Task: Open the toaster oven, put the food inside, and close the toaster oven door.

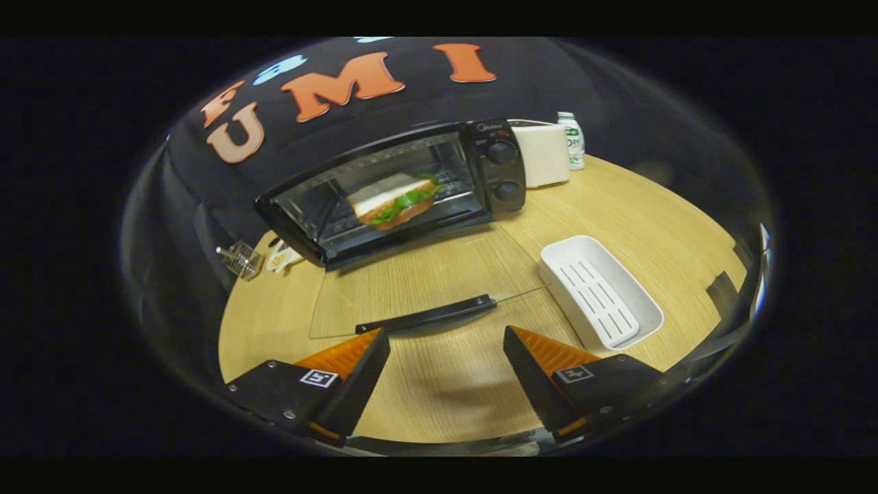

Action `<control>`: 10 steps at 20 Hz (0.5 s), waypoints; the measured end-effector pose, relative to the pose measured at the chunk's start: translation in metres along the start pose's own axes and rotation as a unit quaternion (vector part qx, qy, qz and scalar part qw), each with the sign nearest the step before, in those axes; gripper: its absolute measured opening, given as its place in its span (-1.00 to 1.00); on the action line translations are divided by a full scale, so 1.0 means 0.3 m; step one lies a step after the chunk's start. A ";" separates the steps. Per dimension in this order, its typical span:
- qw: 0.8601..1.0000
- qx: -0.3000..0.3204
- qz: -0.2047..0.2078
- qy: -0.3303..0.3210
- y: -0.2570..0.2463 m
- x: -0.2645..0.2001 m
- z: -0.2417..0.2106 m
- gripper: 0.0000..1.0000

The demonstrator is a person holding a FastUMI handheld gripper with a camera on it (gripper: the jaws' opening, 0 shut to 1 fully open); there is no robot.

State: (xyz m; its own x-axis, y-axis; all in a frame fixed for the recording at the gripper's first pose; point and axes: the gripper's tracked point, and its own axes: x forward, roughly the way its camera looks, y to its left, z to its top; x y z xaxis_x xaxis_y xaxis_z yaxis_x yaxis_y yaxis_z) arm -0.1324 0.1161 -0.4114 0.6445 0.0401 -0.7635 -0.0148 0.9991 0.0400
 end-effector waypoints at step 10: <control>0.993 -0.110 -0.025 0.024 0.025 0.126 -0.049 0.99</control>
State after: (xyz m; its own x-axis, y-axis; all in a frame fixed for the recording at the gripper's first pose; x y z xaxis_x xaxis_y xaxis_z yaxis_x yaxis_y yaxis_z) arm -0.1194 0.1255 -0.4494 0.6123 -0.0136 -0.7905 -0.1546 0.9785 -0.1366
